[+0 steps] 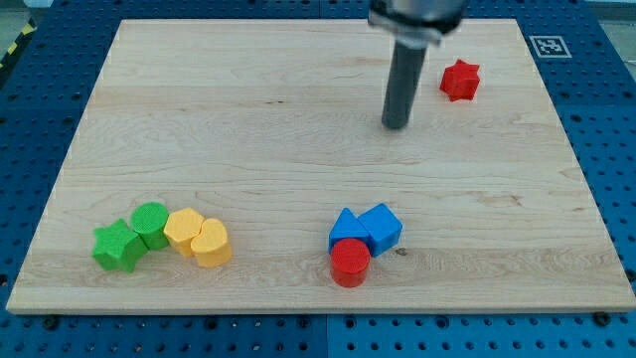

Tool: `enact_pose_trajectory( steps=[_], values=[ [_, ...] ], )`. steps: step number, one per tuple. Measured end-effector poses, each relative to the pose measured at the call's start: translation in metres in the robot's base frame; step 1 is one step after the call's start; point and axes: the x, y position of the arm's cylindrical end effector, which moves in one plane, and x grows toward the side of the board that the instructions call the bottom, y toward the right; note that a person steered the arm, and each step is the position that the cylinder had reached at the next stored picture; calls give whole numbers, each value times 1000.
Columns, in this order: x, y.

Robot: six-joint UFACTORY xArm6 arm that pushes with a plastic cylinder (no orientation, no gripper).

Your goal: Move the red star into the blue cube

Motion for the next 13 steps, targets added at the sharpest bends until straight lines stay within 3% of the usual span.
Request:
enact_pose_trajectory(
  steps=[1, 2, 3, 6, 10, 13],
  values=[
    [-84, 17],
    [-94, 90],
    [-75, 127],
    [-30, 82],
    [60, 122],
    [73, 126]
  ],
)
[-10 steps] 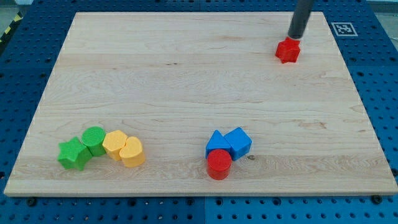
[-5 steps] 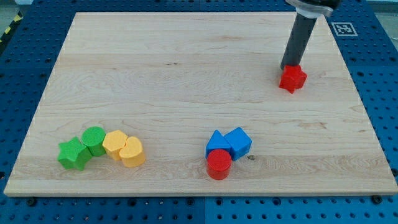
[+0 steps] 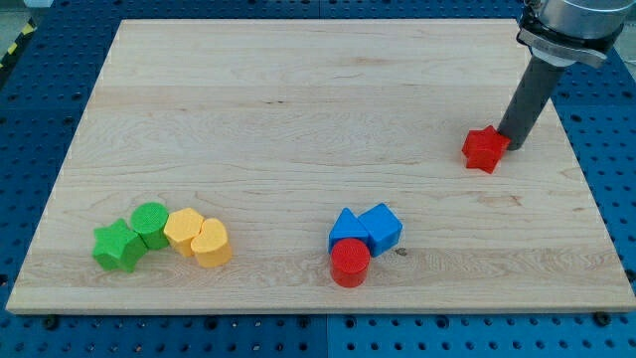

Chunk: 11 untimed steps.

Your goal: Move the red star into the blue cube

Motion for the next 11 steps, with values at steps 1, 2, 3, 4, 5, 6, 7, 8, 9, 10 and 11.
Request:
enact_pose_trajectory(
  steps=[1, 2, 3, 4, 5, 6, 7, 8, 9, 10, 11],
  values=[
    [5, -15],
    [14, -37],
    [21, -56],
    [32, -73],
    [54, -88],
    [87, -91],
    [105, -82],
    [127, -79],
    [142, -79],
    [125, -79],
    [108, -78]
  ],
)
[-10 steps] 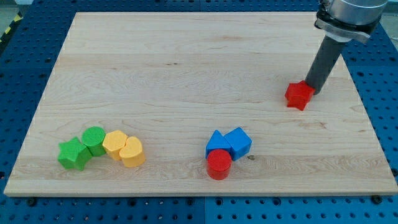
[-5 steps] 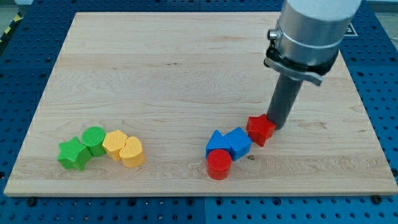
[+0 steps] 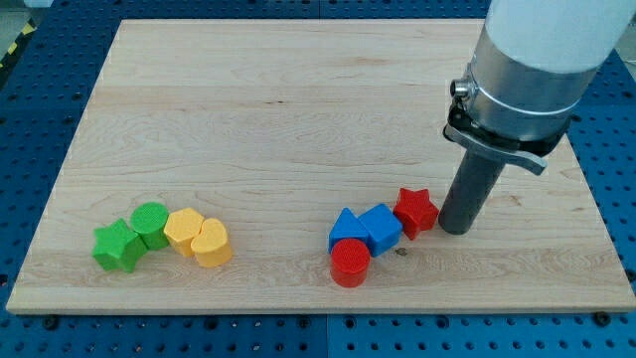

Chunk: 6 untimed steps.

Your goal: Move the red star into the blue cube

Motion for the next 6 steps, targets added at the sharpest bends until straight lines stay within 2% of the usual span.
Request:
enact_pose_trajectory(
  steps=[2, 6],
  values=[
    [-33, 7],
    [-29, -20]
  ],
)
